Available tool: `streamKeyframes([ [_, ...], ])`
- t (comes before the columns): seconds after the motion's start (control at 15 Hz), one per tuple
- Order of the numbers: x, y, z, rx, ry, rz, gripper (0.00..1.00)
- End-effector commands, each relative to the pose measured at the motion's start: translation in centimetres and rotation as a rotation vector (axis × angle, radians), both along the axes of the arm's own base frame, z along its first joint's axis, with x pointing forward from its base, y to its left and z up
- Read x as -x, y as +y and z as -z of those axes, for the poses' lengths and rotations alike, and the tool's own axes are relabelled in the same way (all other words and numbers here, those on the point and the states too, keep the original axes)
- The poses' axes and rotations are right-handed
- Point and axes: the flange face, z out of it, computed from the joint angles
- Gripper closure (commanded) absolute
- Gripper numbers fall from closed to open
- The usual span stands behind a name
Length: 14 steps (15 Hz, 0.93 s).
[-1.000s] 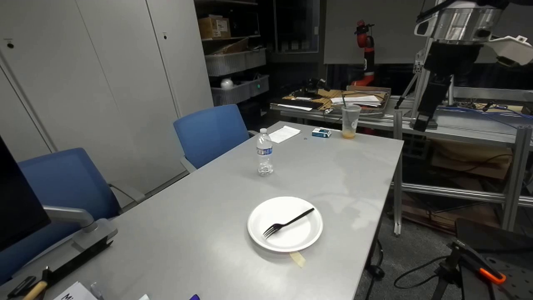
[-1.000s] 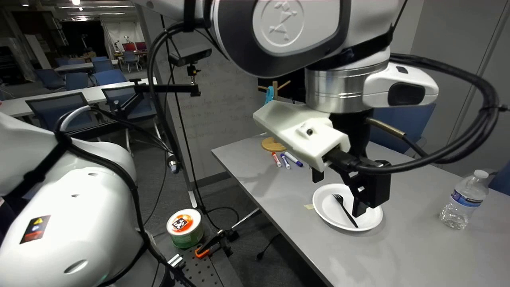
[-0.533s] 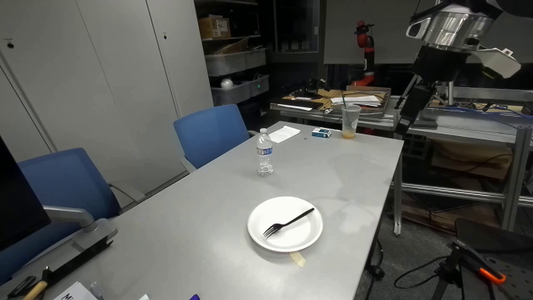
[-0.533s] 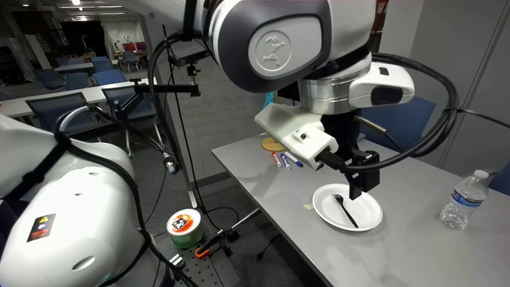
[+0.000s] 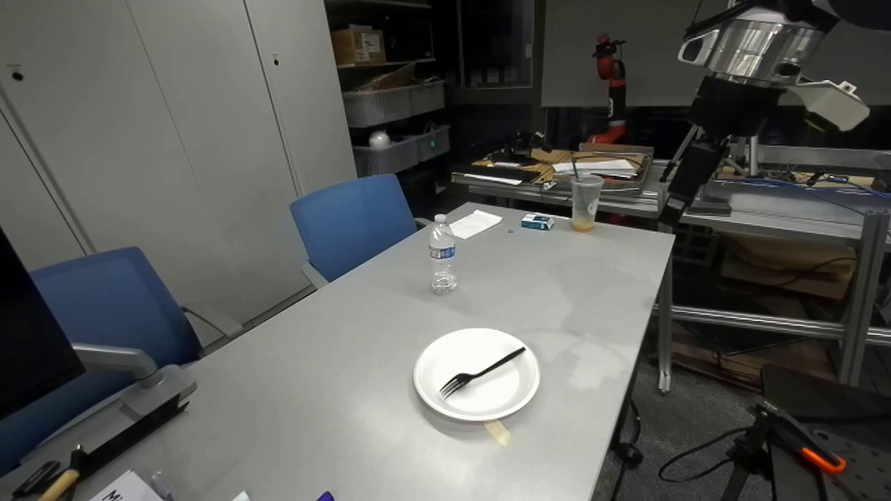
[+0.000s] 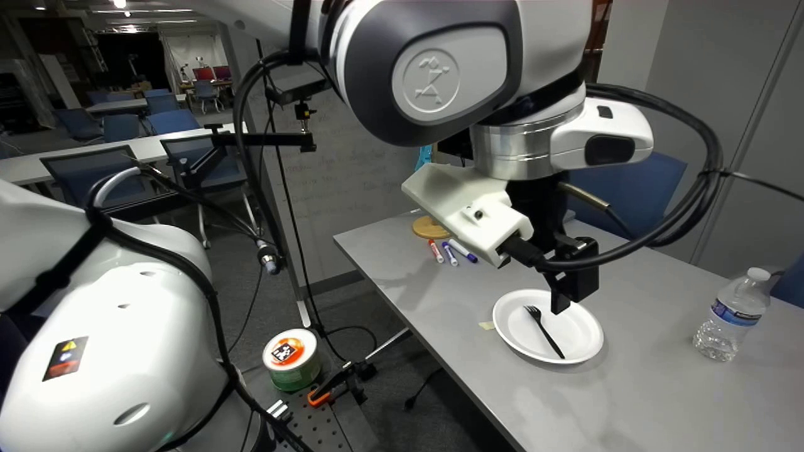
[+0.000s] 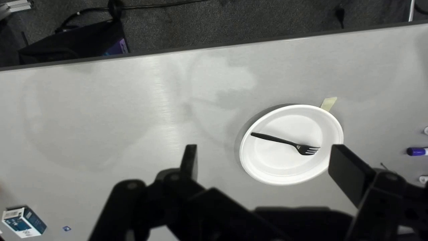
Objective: Put the fork on the table
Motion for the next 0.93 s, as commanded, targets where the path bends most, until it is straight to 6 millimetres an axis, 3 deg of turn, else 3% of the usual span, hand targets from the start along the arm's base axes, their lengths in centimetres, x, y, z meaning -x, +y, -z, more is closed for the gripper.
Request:
streamKeyframes([
  [0.0,0.0,0.0,-0.1,0.000,0.001,0.000,0.00],
  [0.4,-0.4,0.5,-0.2,-0.013,-0.008,-0.017,0.00],
  [0.87,-2.1,4.0,0.3,-0.063,-0.001,-0.067,0.00],
])
